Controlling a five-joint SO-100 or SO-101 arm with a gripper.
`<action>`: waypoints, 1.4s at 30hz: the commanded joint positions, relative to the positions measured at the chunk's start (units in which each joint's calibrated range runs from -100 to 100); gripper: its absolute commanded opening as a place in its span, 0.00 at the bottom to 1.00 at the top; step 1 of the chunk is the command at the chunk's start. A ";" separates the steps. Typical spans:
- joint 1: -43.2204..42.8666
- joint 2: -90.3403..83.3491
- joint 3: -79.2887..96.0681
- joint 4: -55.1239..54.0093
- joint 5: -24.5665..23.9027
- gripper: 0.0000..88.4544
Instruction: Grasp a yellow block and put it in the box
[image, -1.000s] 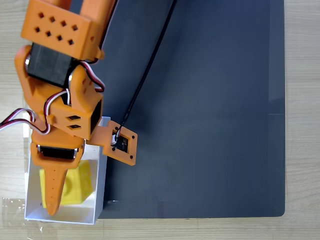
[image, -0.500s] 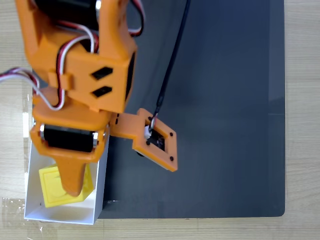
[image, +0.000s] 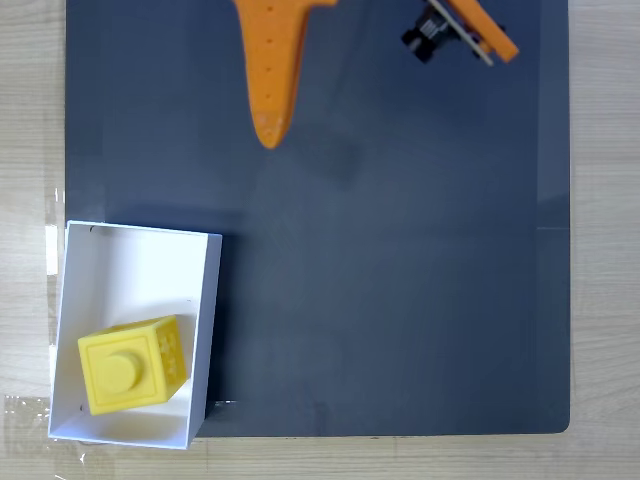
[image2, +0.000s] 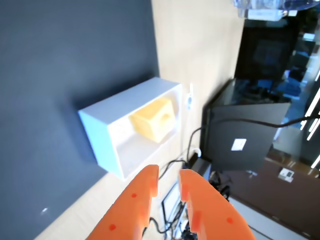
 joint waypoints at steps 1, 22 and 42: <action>-0.07 -14.22 17.29 -0.25 -0.06 0.07; -2.43 -47.36 51.12 10.49 0.05 0.06; -1.84 -47.36 47.23 23.66 -0.27 0.06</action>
